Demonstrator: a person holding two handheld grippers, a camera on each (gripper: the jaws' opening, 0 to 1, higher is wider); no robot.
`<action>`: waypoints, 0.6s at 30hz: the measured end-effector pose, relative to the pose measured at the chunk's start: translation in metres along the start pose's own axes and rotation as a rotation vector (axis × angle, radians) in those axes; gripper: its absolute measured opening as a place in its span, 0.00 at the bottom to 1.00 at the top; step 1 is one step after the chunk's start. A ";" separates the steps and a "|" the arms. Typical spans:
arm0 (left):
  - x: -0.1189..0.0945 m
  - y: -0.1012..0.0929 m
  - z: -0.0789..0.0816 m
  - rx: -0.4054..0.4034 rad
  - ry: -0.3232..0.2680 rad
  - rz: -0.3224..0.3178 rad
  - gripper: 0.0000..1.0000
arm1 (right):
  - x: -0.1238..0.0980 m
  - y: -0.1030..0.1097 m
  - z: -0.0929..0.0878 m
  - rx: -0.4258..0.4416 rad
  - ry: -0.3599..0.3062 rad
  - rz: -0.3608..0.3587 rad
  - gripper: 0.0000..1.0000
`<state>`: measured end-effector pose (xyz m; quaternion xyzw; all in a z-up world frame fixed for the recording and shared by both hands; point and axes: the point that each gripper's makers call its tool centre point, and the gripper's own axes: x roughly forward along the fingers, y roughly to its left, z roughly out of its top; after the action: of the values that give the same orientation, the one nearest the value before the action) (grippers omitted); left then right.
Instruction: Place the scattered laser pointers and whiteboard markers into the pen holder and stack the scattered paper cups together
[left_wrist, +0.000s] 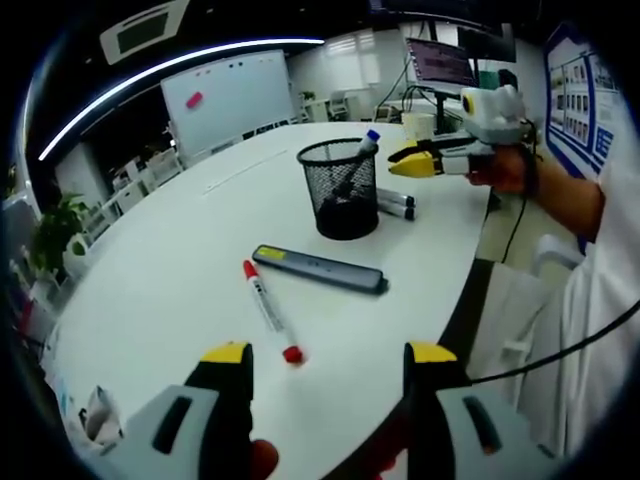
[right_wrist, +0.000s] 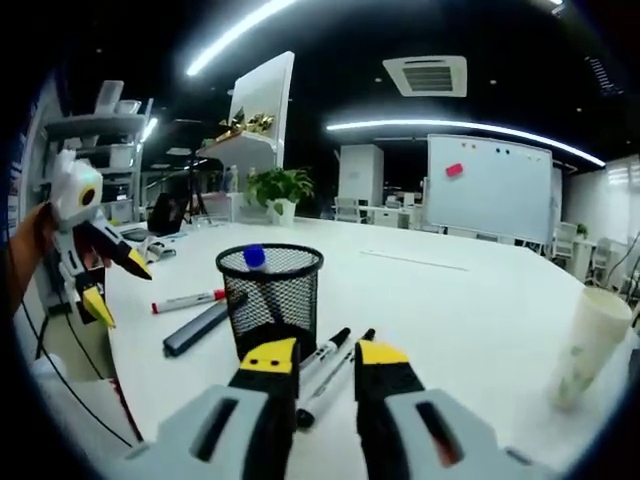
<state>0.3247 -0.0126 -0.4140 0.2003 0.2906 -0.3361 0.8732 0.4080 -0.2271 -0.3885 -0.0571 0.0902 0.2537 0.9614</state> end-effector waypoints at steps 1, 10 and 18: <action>0.000 0.000 0.000 0.002 0.000 0.000 0.61 | 0.000 0.000 -0.001 0.000 0.002 0.001 0.22; -0.001 0.001 0.001 0.004 0.002 0.002 0.61 | -0.001 -0.001 -0.004 0.004 0.011 -0.003 0.22; -0.001 0.000 0.001 0.002 -0.001 0.001 0.61 | -0.002 0.000 -0.006 0.005 0.014 -0.005 0.22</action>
<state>0.3246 -0.0128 -0.4131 0.2012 0.2899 -0.3359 0.8733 0.4060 -0.2291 -0.3939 -0.0566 0.0977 0.2508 0.9614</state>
